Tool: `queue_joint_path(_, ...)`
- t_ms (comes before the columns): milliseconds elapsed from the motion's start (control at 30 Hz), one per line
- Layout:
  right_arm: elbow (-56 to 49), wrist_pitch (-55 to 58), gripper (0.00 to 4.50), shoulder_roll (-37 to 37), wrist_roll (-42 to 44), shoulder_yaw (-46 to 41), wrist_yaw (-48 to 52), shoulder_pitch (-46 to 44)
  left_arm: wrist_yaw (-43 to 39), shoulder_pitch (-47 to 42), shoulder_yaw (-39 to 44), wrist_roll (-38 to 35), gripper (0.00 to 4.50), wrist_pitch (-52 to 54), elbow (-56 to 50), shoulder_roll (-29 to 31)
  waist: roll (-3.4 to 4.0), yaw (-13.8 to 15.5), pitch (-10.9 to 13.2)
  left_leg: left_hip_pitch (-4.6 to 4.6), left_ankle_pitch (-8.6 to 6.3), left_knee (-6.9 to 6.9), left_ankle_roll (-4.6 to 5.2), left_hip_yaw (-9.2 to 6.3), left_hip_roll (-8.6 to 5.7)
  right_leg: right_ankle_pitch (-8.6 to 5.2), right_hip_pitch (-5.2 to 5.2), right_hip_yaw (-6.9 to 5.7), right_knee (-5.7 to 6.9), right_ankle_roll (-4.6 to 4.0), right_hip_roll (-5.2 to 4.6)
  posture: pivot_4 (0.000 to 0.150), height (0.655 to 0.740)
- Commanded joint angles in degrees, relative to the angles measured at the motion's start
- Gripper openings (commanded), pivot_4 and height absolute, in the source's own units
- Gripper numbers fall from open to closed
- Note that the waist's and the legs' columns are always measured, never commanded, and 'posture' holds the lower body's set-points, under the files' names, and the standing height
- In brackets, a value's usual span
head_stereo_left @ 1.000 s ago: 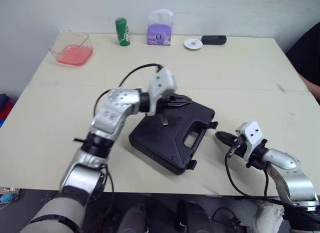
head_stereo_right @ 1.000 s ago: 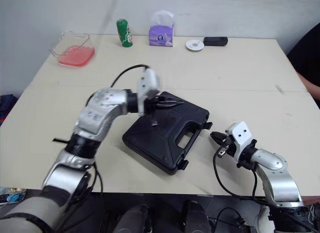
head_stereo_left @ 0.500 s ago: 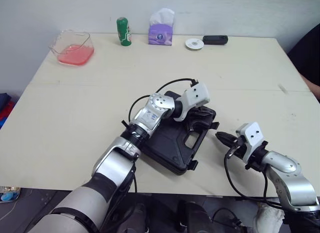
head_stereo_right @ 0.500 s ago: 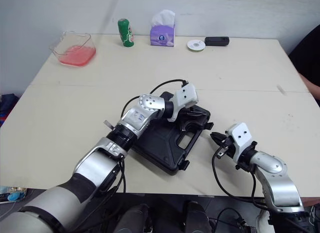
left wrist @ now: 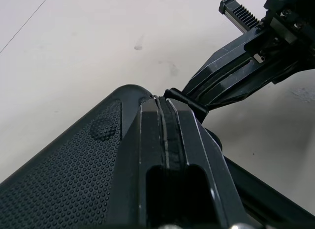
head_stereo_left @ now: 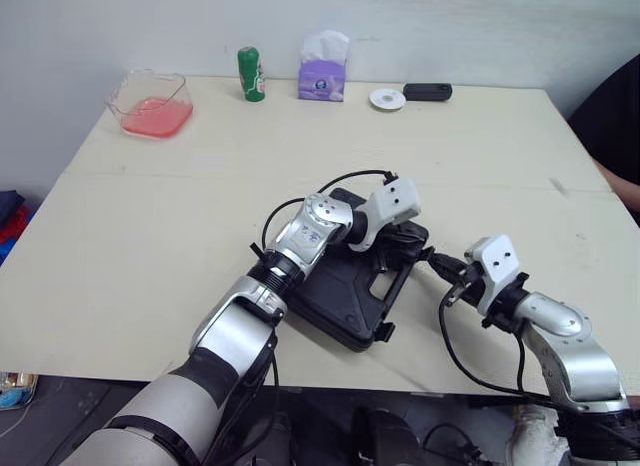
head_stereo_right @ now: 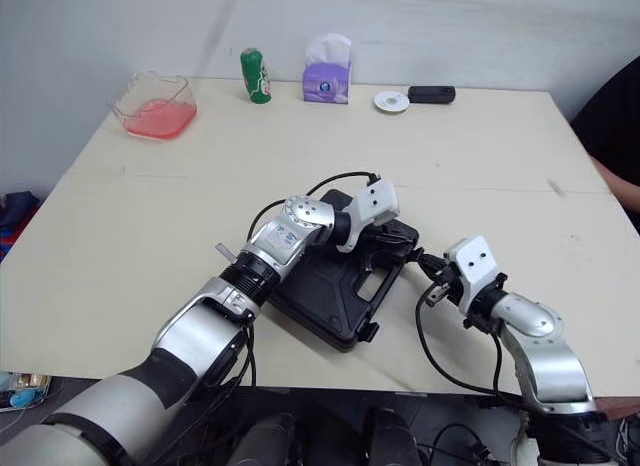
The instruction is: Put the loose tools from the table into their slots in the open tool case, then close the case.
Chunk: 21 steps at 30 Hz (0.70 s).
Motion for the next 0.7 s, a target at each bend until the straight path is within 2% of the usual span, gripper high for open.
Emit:
queue_joint_path(33, -0.08, -0.94, 0.00, 0.62, 0.00, 0.32, -0.12, -1.77, 1.37, 3.85, -2.75, 4.65, 0.04, 4.93, 4.04, 1.76, 0.00, -0.03, -0.01, 0.00, 0.00, 0.00, -0.01, 0.00, 0.01, 0.00, 0.00, 0.00, 0.00, 0.00, 0.00, 0.150, 0.7400)
queue_joint_path(267, 1.19, -0.70, 0.00, 1.49, -0.02, 1.39, 0.67, -3.94, 1.80, 3.73, -2.67, 4.62, 0.04, 7.16, 1.65, 4.16, 0.02, -0.75, -0.02, 0.00, 0.00, 0.00, -0.02, 0.02, 0.05, 0.00, -0.01, 0.00, 0.25, -0.01, 0.04, 0.150, 0.7400)
queue_joint_path(400, 0.86, -0.66, 0.00, 1.57, 0.13, 1.49, 0.97, -5.12, -1.64, 4.68, -4.57, 4.65, 0.04, 10.42, -3.37, 6.34, 0.02, -1.43, -0.02, 0.00, 0.00, -0.01, -0.03, 0.02, 0.05, 0.00, -0.01, 0.00, 0.25, -0.01, 0.04, 0.150, 0.7400)
queue_joint_path(700, 0.04, 2.64, 0.00, 2.19, 2.46, 2.41, 3.51, -7.27, -1.05, 6.39, -5.64, 5.52, 0.04, 11.28, -3.54, 6.29, 0.07, -1.52, -0.05, 0.02, -0.01, -0.05, -0.04, 0.04, 0.09, -0.01, -0.01, 0.01, 0.24, -0.03, 0.06, 0.150, 0.7400)
